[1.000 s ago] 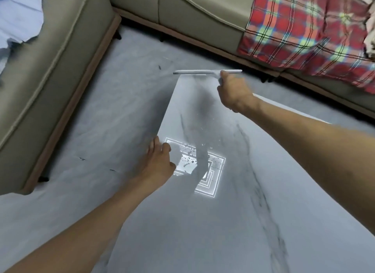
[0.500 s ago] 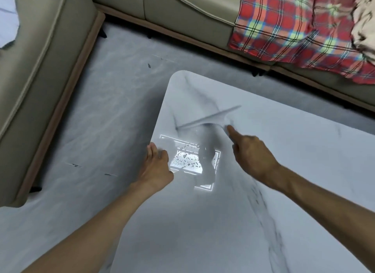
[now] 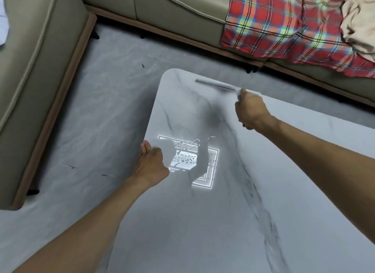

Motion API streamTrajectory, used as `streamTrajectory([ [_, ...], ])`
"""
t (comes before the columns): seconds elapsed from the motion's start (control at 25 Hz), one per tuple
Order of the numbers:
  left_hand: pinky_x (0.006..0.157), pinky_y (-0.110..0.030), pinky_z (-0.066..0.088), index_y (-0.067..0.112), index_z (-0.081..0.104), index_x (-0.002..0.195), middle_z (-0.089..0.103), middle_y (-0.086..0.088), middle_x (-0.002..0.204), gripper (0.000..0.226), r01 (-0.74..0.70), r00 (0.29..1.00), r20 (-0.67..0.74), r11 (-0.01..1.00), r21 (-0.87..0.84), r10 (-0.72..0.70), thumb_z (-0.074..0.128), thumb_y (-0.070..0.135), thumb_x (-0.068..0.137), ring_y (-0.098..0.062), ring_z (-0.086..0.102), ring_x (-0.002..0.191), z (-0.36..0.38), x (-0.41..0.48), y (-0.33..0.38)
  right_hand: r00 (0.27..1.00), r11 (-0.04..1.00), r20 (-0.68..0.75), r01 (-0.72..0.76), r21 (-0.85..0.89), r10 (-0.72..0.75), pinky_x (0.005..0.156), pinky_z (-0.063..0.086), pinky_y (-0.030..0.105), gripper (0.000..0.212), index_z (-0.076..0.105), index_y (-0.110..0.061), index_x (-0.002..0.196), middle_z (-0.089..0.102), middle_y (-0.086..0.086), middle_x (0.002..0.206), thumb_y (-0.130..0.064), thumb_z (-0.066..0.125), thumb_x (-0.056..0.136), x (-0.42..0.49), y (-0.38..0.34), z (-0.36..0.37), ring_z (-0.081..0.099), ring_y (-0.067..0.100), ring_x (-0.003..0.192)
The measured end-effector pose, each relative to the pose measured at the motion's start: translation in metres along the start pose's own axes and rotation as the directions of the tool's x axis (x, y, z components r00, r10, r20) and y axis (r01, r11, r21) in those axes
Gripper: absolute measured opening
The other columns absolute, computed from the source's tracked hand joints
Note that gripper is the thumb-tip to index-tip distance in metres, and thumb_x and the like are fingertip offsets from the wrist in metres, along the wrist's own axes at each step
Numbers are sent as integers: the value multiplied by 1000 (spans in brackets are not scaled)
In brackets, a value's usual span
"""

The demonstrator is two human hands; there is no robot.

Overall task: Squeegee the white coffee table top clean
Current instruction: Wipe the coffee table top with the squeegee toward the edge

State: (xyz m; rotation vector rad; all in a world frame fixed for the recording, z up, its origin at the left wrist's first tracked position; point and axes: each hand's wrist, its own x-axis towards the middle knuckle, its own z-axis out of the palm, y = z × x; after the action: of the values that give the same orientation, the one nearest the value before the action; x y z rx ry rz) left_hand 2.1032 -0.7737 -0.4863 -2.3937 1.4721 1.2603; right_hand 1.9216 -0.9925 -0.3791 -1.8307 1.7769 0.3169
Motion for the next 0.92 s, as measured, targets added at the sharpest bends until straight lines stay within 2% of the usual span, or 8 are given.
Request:
streamTrajectory([
  [0.08, 108, -40, 33, 8, 47, 101, 25, -25, 137, 32, 5, 1000, 20, 1000, 10, -5, 58, 18, 73, -41, 18, 137, 1, 0, 0, 999, 998, 41, -27, -48, 29, 36, 42, 30, 25, 41, -11, 111, 59, 26, 99, 0, 34, 90, -8, 5, 13, 57, 36, 69],
  [0.24, 108, -41, 34, 9, 46, 102, 21, -26, 142, 32, 8, 999, 41, 1000, 22, -9, 58, 17, 73, -40, 15, 139, 1, -3, -1, 993, 976, 83, 102, -192, -88, 75, 42, 39, 56, 21, -13, 149, 59, 29, 114, -9, 38, 95, -69, 43, 51, 58, 46, 98],
  [0.44, 99, -31, 32, 12, 44, 94, 31, -15, 129, 25, -39, 999, -16, 999, -29, 38, 59, 12, 73, -31, 26, 131, -8, -12, -4, 972, 974, 222, 122, -190, -78, 66, 39, 32, 60, 19, -20, 152, 65, 22, 103, -17, 41, 97, -141, 68, 58, 61, 41, 91],
  [0.6, 89, -33, 42, 8, 51, 105, 46, -9, 125, 23, -75, 985, -167, 986, -149, 49, 58, 9, 83, -27, 49, 114, -8, -25, -16, 987, 974, 51, 161, -157, -155, 72, 44, 38, 51, 29, -10, 145, 64, 28, 103, -16, 42, 96, -100, 24, 35, 60, 47, 94],
  [0.68, 77, -33, 45, 10, 51, 106, 55, -7, 115, 19, -55, 972, -234, 972, -227, 0, 58, 12, 88, -27, 57, 97, -9, -33, -25, 988, 981, -7, 155, -115, -156, 61, 45, 38, 44, 33, -6, 139, 61, 30, 108, -14, 39, 96, -56, -16, 29, 60, 48, 94],
  [0.76, 73, -32, 47, 12, 53, 102, 61, -3, 103, 14, -45, 952, -305, 968, -249, -34, 59, 14, 89, -26, 60, 92, -9, -38, -37, 992, 991, -20, 120, -55, -121, 41, 44, 31, 45, 33, -4, 139, 58, 29, 114, -11, 37, 95, -23, -54, 34, 60, 42, 87],
  [0.8, 73, -33, 49, 13, 55, 99, 63, -2, 98, 11, -42, 942, -331, 965, -259, -47, 60, 13, 89, -26, 61, 89, -10, -39, -43, 994, 994, -15, 106, -39, -107, 40, 44, 31, 43, 36, -4, 136, 57, 29, 115, -9, 36, 94, -14, -67, 41, 57, 39, 82],
  [0.92, 73, -38, 53, 13, 56, 92, 69, -4, 92, 6, -15, 935, -340, 949, -315, -98, 60, 9, 89, -27, 63, 81, -9, -41, -54, 982, 973, 9, 187, -132, -187, 63, 44, 37, 48, 36, -8, 138, 59, 27, 115, -5, 37, 90, -21, -75, 65, 55, 38, 83],
])
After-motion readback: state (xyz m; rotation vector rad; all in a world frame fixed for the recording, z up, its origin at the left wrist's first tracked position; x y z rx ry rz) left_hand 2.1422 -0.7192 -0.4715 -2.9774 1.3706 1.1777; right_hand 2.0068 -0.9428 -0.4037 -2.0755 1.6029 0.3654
